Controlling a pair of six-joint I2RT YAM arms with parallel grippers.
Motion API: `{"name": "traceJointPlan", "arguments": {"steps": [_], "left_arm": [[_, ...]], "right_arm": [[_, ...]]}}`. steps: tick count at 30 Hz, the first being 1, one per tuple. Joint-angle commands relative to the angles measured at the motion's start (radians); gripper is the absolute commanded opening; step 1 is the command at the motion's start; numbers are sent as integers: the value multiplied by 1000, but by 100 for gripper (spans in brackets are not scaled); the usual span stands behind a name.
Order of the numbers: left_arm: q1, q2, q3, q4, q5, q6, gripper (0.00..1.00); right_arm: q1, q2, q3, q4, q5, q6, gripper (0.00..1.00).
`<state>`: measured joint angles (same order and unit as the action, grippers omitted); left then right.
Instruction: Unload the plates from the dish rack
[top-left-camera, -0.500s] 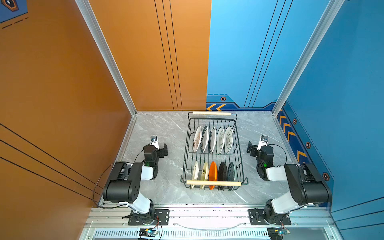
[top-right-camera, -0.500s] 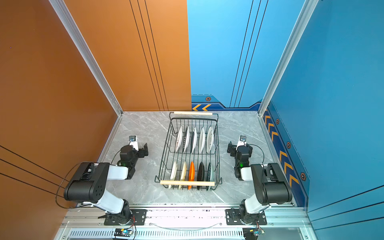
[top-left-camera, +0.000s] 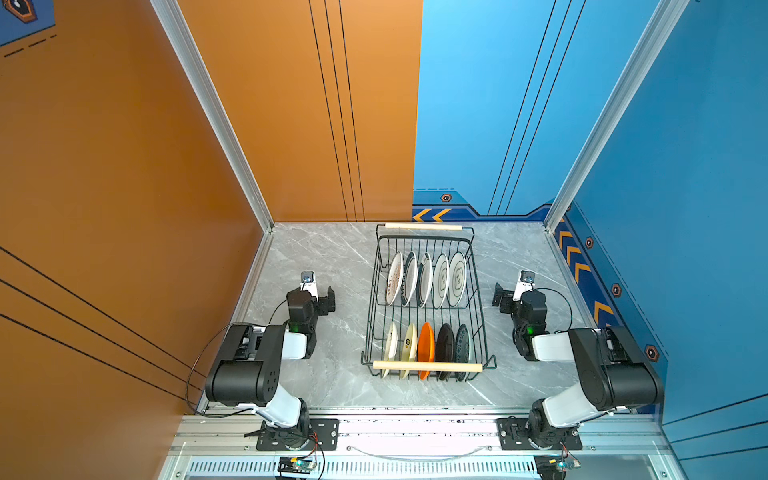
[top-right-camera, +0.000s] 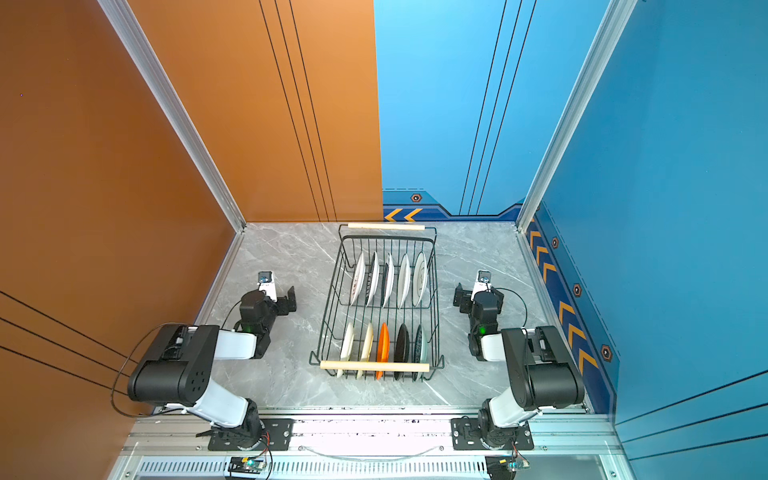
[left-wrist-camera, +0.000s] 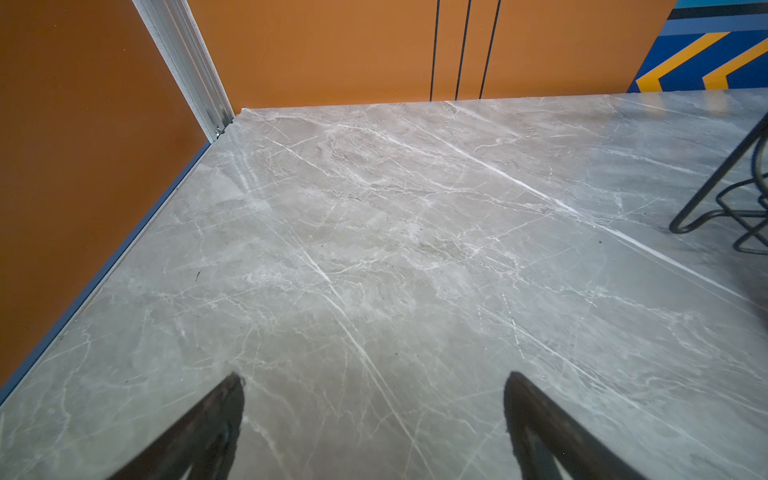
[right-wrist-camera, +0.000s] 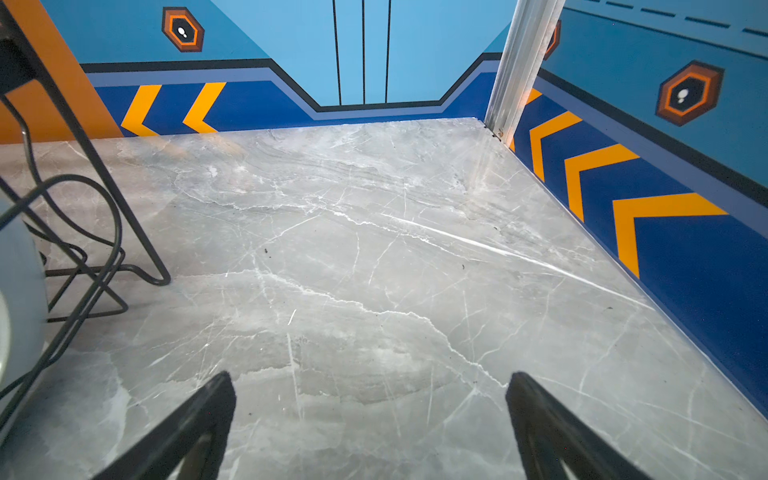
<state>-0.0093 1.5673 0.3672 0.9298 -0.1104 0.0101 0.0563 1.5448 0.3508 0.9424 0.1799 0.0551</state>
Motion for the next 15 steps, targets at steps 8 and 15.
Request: {"name": "traceJointPlan", "arguments": {"steps": [8,15], "left_arm": [[-7,-6,13,-13,8,-3,98],[-9,-6,14,-12,5,-4,98]], "right_arm": [[-27,2,22,-34,-49,5,100],[-23,1,22,-34,-41,4,100]]}}
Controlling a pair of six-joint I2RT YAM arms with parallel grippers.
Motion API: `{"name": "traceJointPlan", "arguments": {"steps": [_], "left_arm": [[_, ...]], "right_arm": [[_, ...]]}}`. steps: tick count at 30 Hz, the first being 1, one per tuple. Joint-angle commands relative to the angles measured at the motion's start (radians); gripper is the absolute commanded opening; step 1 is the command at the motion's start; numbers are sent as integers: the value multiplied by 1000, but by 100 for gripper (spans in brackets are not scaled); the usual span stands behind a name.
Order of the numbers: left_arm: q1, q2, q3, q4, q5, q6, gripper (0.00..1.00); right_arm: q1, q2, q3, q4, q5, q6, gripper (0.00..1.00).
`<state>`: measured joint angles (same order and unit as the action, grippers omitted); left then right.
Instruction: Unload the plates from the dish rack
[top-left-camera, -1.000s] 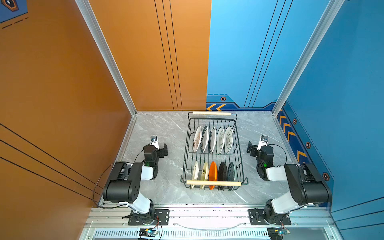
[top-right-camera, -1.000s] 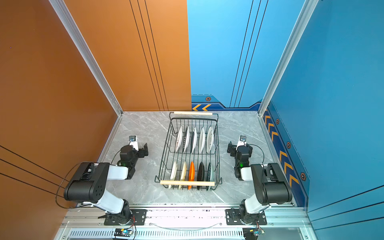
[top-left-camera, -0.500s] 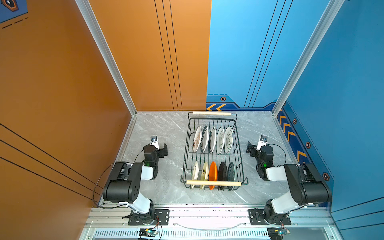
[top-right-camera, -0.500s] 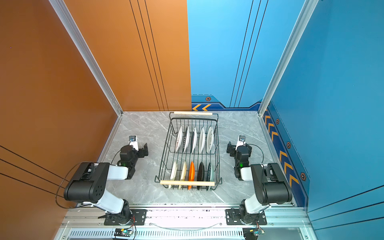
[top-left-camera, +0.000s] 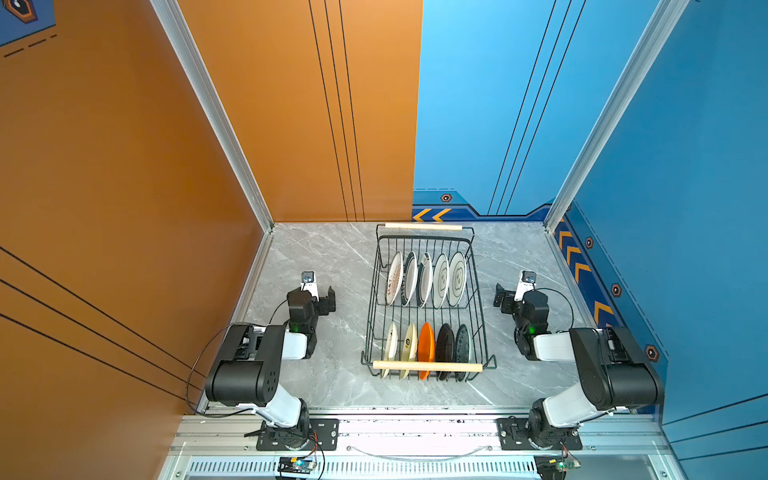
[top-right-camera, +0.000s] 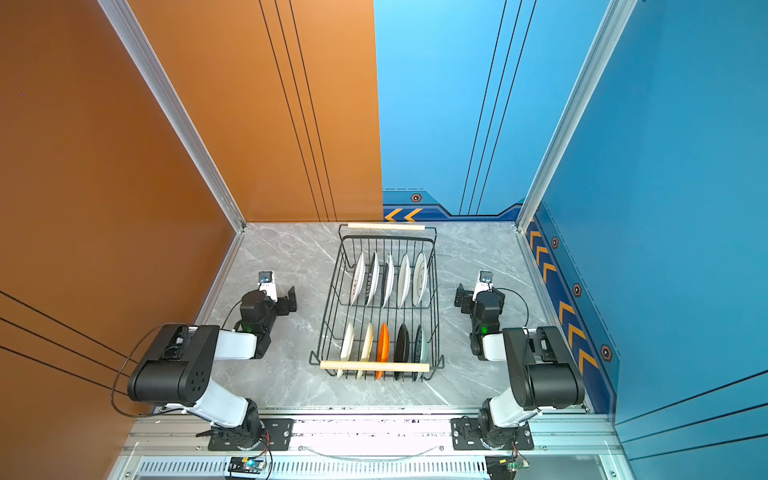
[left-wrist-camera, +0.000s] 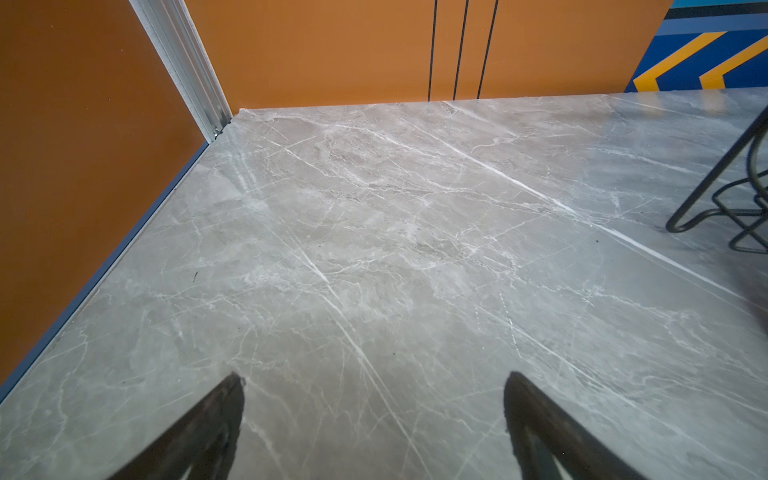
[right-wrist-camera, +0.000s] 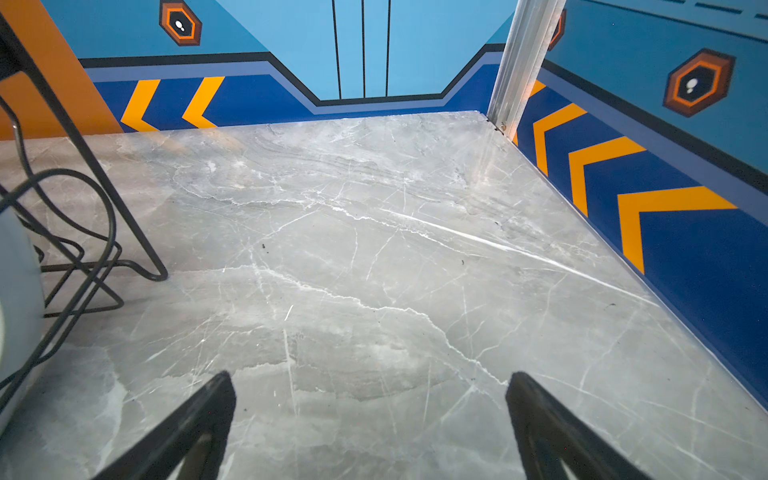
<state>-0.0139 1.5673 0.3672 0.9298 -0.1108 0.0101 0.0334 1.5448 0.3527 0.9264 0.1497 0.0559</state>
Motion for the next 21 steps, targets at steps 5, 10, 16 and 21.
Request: {"name": "traceJointPlan", "arguments": {"steps": [5,10,16,21], "left_arm": [[-7,-7,13,-12,5,-2,98],[-26,-51,43,-102,-6,28,98],[-51,-145,31,-155,-42,41,98],[-57,-249,88,-379,-40,-16,98]], "right_arm": [[2,1,20,-17,-7,2,100],[8,-14,28,-39,56,18,100],[2,-117,26,-128,126,51,100],[-1,-209,71,-302,140,73,100]]}}
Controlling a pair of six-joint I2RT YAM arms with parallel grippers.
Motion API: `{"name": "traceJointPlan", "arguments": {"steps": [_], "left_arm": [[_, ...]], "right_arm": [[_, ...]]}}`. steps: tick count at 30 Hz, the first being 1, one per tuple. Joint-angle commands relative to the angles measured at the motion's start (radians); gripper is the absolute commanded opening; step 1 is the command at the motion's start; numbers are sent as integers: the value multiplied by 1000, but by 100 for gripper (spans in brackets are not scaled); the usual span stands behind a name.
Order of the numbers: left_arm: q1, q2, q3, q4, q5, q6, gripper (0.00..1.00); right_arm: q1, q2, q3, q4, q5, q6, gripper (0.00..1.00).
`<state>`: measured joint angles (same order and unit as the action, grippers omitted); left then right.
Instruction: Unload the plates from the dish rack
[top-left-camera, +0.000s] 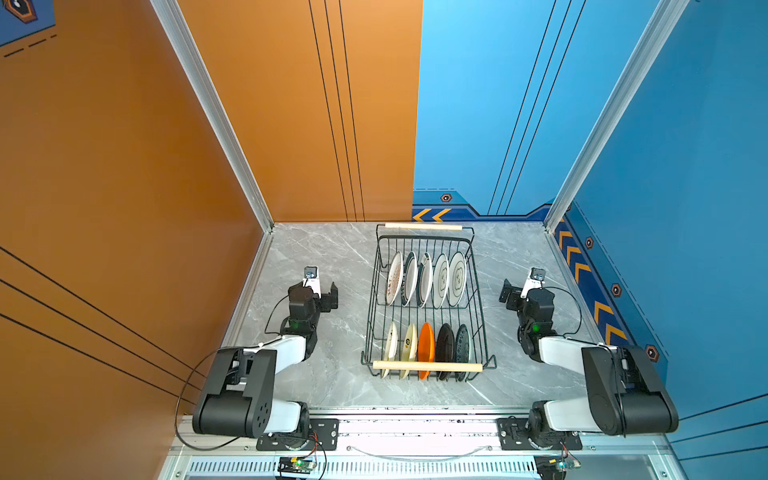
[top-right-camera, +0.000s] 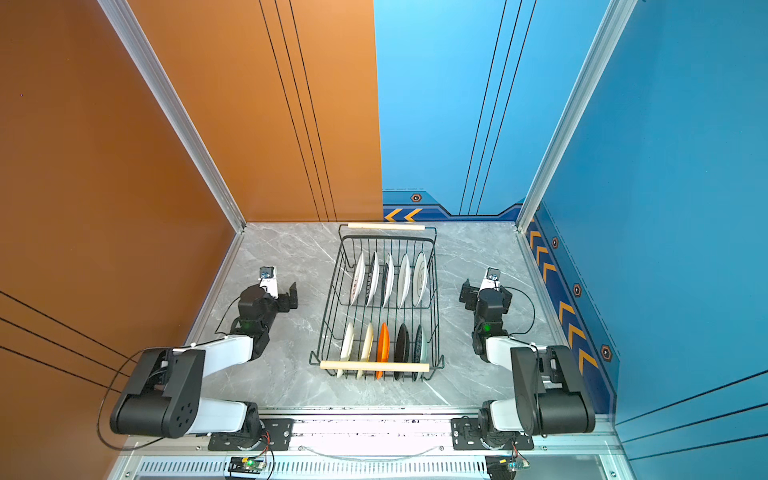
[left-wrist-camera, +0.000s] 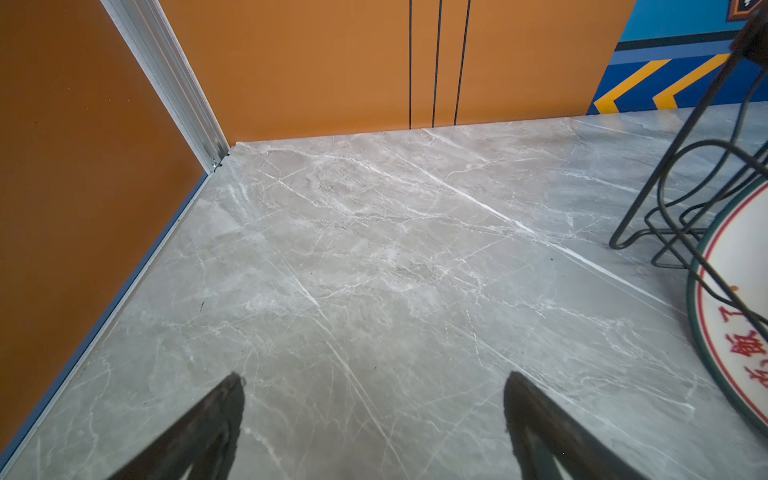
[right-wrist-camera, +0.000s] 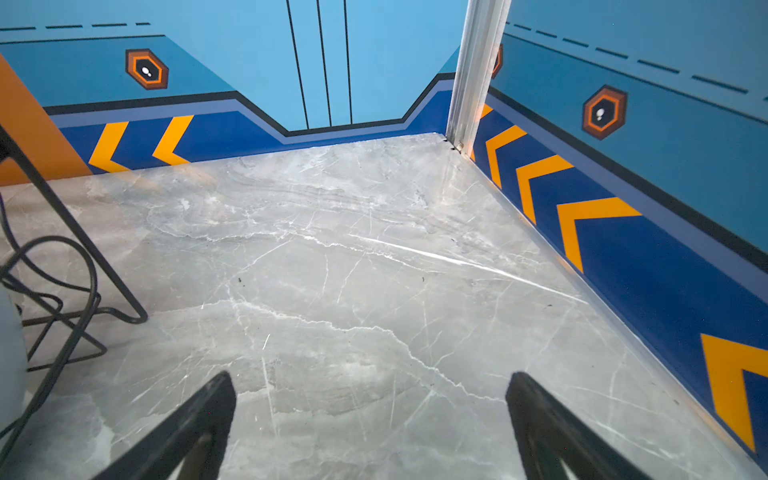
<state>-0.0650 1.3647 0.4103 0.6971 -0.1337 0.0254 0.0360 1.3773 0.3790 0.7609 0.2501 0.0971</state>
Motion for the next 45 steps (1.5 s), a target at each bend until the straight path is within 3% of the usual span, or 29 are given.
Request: {"name": "traceJointPlan", "arguments": {"steps": [1,11,16,21,30,35,45], "left_arm": [[-6,-65,51,-177,-8,-45,98],[-4,-362,137,-646,18,-246,98],[-35,-461,187,-834,64,-342,98],[-61,-462,266,-1004,151,-462,98],[-161,-421,383,-1097,332,-573,98],[-213,-380,403,-1101,315,-580,98],[-249,-281,420,-1068,313,-569,98]], "right_arm": [[-5,-58,63,-187,40,44,100],[-41,-208,256,-666,-61,223,100],[-68,-204,443,-1000,-233,319,100],[-52,-150,608,-1251,-429,338,100],[79,-168,654,-1284,-634,377,100],[147,-158,651,-1271,-647,396,100],[172,-122,627,-1221,-668,433,100]]}}
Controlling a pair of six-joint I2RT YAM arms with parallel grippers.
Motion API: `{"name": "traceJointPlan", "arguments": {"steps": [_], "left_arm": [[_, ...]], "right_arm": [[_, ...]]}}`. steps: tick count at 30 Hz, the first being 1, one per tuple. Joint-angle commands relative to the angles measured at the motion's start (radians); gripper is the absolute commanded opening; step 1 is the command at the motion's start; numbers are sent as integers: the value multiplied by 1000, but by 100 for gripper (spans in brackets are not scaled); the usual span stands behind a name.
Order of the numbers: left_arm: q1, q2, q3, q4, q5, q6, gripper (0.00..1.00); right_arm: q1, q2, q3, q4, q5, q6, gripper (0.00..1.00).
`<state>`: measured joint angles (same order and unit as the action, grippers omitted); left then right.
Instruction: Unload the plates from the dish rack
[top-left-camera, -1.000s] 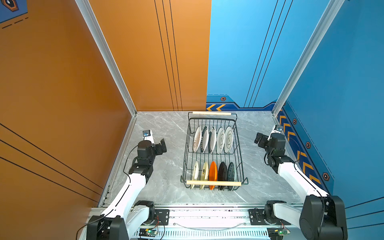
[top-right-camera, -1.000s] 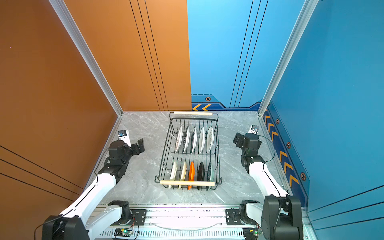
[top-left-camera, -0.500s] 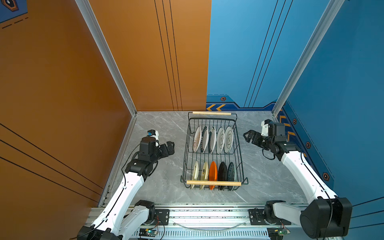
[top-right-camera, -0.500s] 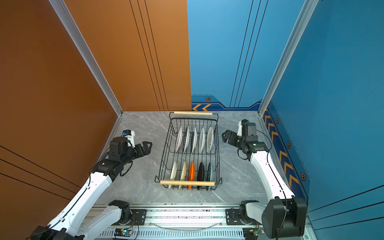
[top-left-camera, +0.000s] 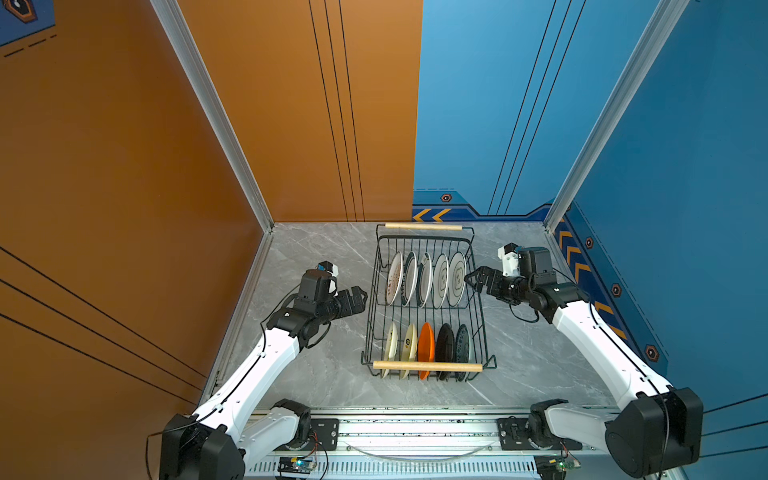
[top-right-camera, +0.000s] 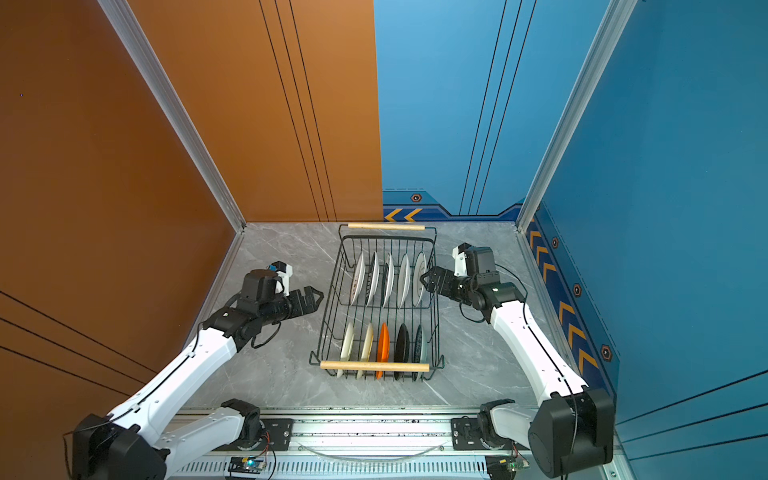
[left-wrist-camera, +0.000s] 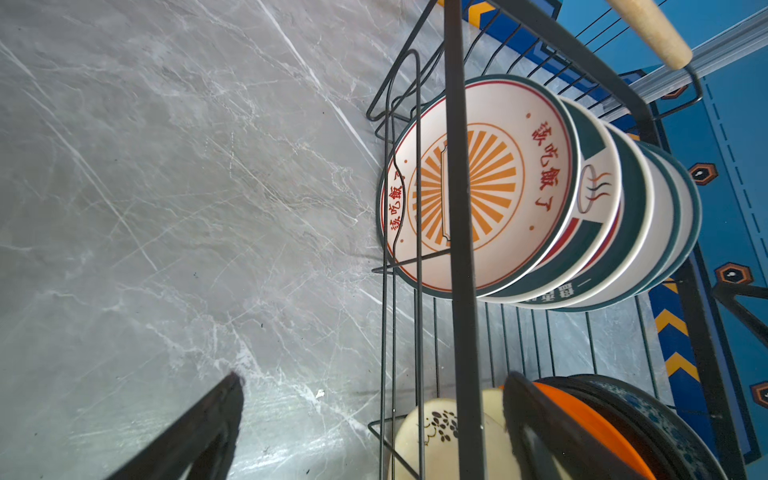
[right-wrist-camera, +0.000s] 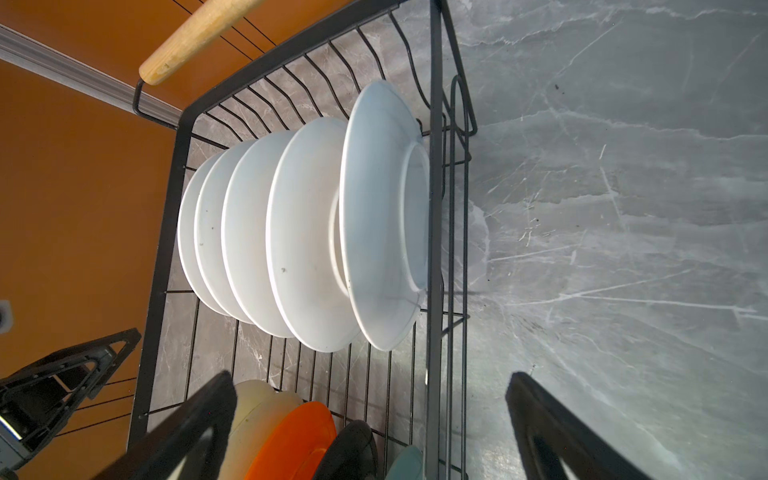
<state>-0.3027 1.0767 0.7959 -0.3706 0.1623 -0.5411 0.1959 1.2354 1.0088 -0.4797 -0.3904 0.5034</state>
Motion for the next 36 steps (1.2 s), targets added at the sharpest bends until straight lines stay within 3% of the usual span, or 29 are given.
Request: {"name": "traceJointPlan", "arguments": {"steps": [1,22,36], "left_arm": [[-13,11,38,2,18,-2,98],[-58,180,133,2,47,62,99],[-56,436,449,-201,-79,207,96]], "right_arm": [[13,24,-5,24,-33,29,100],[17,66,-19,87,-72,58,100],[-15,97,11,87,-59,50,100]]}}
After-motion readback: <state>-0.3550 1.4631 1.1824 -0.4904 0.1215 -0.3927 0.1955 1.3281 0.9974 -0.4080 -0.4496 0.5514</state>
